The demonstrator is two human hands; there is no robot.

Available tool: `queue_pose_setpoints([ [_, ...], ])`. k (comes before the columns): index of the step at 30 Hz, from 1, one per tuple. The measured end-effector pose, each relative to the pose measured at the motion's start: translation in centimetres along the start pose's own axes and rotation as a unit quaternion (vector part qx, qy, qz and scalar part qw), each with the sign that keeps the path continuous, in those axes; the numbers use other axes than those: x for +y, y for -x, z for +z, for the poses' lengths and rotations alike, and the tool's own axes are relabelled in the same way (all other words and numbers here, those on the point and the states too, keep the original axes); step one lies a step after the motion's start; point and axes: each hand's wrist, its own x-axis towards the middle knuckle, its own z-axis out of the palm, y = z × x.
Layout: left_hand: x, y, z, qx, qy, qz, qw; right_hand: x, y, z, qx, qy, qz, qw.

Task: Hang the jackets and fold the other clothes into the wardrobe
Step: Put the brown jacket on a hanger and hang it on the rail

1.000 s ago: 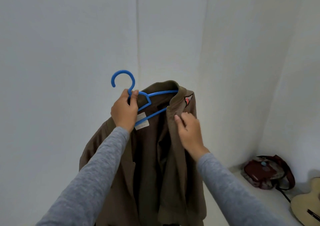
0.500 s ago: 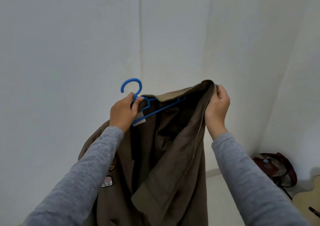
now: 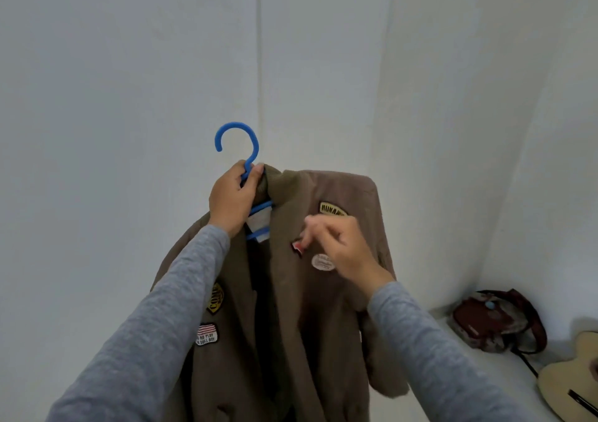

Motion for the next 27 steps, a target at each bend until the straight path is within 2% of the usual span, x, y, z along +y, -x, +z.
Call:
queue_pose_setpoints([
  [1, -0.1, 0.2, -0.1, -0.014, 0.014, 0.006, 1.000, 0.3, -0.2, -0.6, 0.097, 0.011, 0.016, 0.995],
  [3, -0.6, 0.2, -0.4, -0.032, 0.032, 0.005, 0.999, 0.9, -1.0, -2.1, 0.289, 0.044, 0.057, 0.955],
  [4, -0.8, 0.2, -0.5, -0.036, 0.043, -0.003, 0.998, 1.3, -1.3, -3.0, 0.348, 0.062, 0.083, 0.932],
  [5, -0.9, 0.2, -0.6, -0.037, 0.056, -0.014, 0.998, 2.1, -1.5, -3.7, 0.362, 0.074, 0.122, 0.921],
  [8, -1.2, 0.2, -1.1, -0.033, 0.101, -0.059, 0.993, 4.7, -1.1, -4.2, 0.241, 0.064, 0.266, 0.931],
  [9, -1.3, 0.2, -1.2, -0.035, 0.114, -0.068, 0.991, 5.4, -0.8, -3.9, 0.198, 0.063, 0.292, 0.934],
  [11, -1.3, 0.1, -1.4, -0.040, 0.127, -0.072, 0.988, 6.3, -0.4, -3.4, 0.167, 0.071, 0.296, 0.938],
  [15, -1.1, 0.1, -1.7, -0.050, 0.124, -0.050, 0.990, 6.4, -0.2, -3.6, 0.202, 0.089, 0.249, 0.943],
  [21, -0.2, 0.2, -1.9, -0.115, 0.106, -0.009, 0.988, 6.2, -1.1, -5.7, 0.320, 0.155, 0.212, 0.910],
  [23, 0.0, 0.3, -2.1, -0.136, 0.111, -0.017, 0.984, 6.3, -1.7, -6.5, 0.314, 0.163, 0.239, 0.904],
  [27, 0.3, 0.2, -2.0, -0.134, 0.121, -0.028, 0.983, 6.4, -2.5, -6.8, 0.236, 0.171, 0.313, 0.904],
])
